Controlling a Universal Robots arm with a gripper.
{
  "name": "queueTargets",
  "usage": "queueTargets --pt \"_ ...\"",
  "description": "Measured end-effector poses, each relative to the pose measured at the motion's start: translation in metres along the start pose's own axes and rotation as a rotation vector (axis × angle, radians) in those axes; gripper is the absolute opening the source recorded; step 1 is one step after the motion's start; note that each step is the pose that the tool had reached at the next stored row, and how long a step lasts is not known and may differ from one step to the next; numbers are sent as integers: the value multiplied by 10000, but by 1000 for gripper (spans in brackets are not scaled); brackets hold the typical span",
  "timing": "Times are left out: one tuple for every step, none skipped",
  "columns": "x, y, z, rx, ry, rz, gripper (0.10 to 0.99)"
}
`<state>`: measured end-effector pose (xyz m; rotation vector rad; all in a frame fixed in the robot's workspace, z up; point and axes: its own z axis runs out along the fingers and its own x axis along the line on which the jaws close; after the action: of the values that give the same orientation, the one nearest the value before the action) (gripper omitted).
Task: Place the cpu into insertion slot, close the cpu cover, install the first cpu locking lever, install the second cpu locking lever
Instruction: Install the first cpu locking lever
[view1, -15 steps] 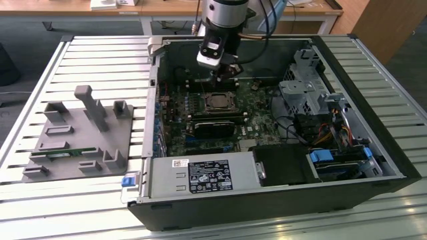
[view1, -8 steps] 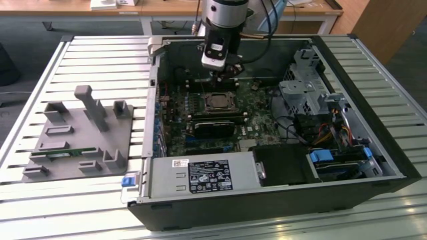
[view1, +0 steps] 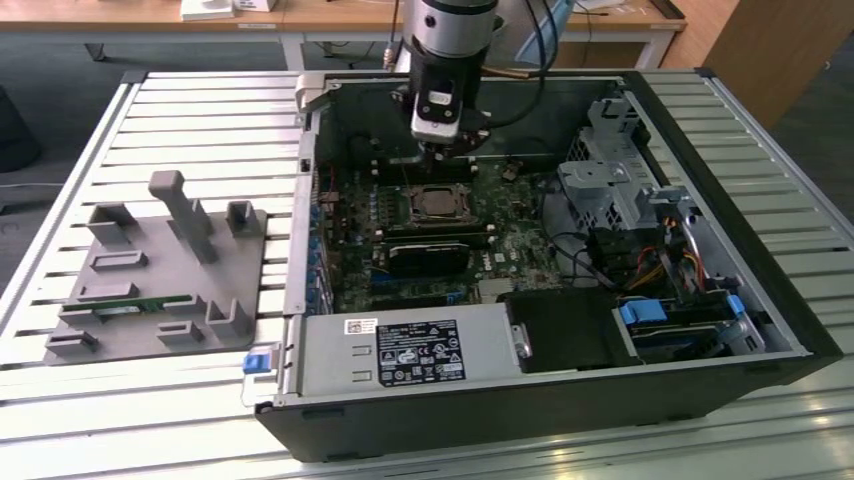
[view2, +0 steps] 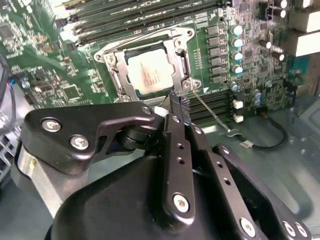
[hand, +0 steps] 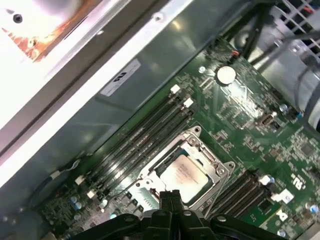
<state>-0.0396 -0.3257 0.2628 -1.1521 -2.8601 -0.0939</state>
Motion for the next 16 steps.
queueTargets --pt "0 0 1 1 -6 -170 106" --pt "0 -1 2 0 -14 -339 106" --pt "0 -1 3 0 -22 -506 106" --pt "0 -1 4 0 -30 -686 106" --pt "-1 -1 6 1 -34 -864 106" --pt "-1 0 7 6 -35 -1040 106" --pt "-1 -1 9 13 -37 -1219 106" --pt "-1 -1 11 22 -35 -1397 106" --pt "-1 -1 13 32 -31 -1576 106" --pt "-1 -1 15 44 -25 -1754 106" --pt "-1 -1 18 55 -20 -1935 106" --pt "-2 -1 20 66 -15 -2116 106" --pt "-2 -1 21 78 -12 -2304 106" --pt "-2 -2 21 83 -15 -2473 106" --pt "-2 -2 22 82 -23 -2621 106" --pt "-2 -2 23 73 -42 -2752 106"
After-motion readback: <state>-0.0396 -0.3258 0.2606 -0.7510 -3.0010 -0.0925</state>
